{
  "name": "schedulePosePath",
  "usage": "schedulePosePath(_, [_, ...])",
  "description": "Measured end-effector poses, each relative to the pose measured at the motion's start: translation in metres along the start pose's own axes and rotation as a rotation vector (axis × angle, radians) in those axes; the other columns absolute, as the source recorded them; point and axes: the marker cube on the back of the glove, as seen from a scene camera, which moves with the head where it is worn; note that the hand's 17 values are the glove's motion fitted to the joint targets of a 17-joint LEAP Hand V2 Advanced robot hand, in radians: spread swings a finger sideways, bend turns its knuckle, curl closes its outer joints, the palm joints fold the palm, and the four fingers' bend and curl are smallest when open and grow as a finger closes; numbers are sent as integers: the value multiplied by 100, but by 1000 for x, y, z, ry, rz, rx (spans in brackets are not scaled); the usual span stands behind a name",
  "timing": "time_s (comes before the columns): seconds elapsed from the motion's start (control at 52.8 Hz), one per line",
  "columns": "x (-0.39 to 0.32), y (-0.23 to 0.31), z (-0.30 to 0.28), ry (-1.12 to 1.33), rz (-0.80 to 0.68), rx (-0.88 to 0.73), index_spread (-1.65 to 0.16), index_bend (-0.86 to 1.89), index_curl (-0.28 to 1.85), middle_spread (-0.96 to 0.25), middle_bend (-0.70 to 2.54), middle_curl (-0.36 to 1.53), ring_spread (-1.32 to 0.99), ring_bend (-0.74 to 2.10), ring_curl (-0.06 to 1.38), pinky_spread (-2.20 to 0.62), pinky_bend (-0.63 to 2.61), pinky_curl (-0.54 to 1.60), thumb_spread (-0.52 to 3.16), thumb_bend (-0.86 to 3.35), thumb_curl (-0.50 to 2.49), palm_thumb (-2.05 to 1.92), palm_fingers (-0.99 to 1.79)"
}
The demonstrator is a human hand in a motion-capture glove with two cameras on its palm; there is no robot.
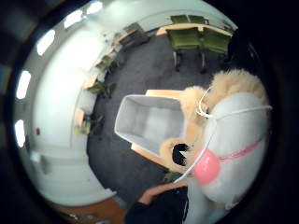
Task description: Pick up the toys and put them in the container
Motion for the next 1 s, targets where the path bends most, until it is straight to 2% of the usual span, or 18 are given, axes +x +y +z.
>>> schedulePosePath(0.038, [-26,2,1,-35,-104,-2,-42,13,90,-43,74,62,-41,113,47,-46,92,39,64,10,81,66,107])
schedulePosePath(0.151, [-100,-5,10,-84,-198,-20,-43,13,94,-42,74,63,-41,114,47,-46,93,39,63,9,84,66,107])
schedulePosePath(0.208, [-129,-3,11,-150,-339,-29,-43,12,96,-42,74,64,-41,114,48,-46,93,39,63,9,86,66,106])
schedulePosePath(0.265, [-137,-14,17,-110,-231,-23,-43,12,98,-42,74,64,-41,115,48,-46,93,39,63,8,88,66,106])
schedulePosePath(0.322, [-98,-39,28,-64,-100,-27,-43,12,100,-42,75,65,-41,115,48,-46,93,39,63,8,89,66,106])
schedulePosePath(0.36, [-77,-49,35,-60,-100,-27,-43,12,101,-42,74,65,-41,115,48,-46,94,39,63,7,90,66,106])
schedulePosePath(0.473, [-80,-50,57,-82,-141,-38,-44,12,105,-42,75,66,-41,116,48,-46,94,39,63,6,93,66,105])
schedulePosePath(0.53, [-75,-46,71,-12,-172,-115,-44,9,106,-43,75,67,-41,116,48,-46,94,39,64,4,94,63,101])
schedulePosePath(0.587, [-104,-30,81,20,-259,-226,-43,-3,102,-41,70,65,-39,119,48,-44,99,41,82,-8,85,44,84])
schedulePosePath(0.606, [-123,-22,83,13,-278,-246,-41,-11,98,-34,53,61,-37,110,46,-39,113,46,85,-20,78,23,43])
schedulePosePath(0.625, [-139,-17,83,6,-280,-253,-39,-9,98,-31,49,63,-34,110,50,-37,120,50,88,-18,75,17,26])
schedulePosePath(0.644, [-148,-13,84,4,-270,-252,-37,-15,93,-24,41,60,-29,103,49,-33,131,54,86,-23,71,3,-5])
schedulePosePath(0.682, [-149,-10,85,21,-263,-237,-34,-18,84,-16,37,58,-22,94,47,-26,143,55,87,-19,66,-8,-25])
schedulePosePath(0.719, [-140,-9,83,22,-267,-220,-33,-16,73,-10,35,55,-18,87,41,-21,146,52,88,-16,62,-12,-25])
schedulePosePath(0.795, [-114,-13,78,12,-114,-198,-30,-10,59,-2,34,52,-12,82,34,-14,148,50,90,-14,54,-15,-25])
schedulePosePath(0.871, [-95,-4,68,15,-156,-188,-28,-6,49,3,33,51,-8,81,32,-9,149,48,91,-12,48,-15,-23])
schedulePosePath(0.928, [-56,-1,55,15,-97,-160,-27,-2,44,3,33,50,-6,79,31,-6,145,47,92,-12,44,-14,-24])
schedulePosePath(1.003, [-13,9,38,-28,-225,-123,-27,2,38,2,35,50,-6,75,30,-3,139,44,93,-11,40,-14,-22])
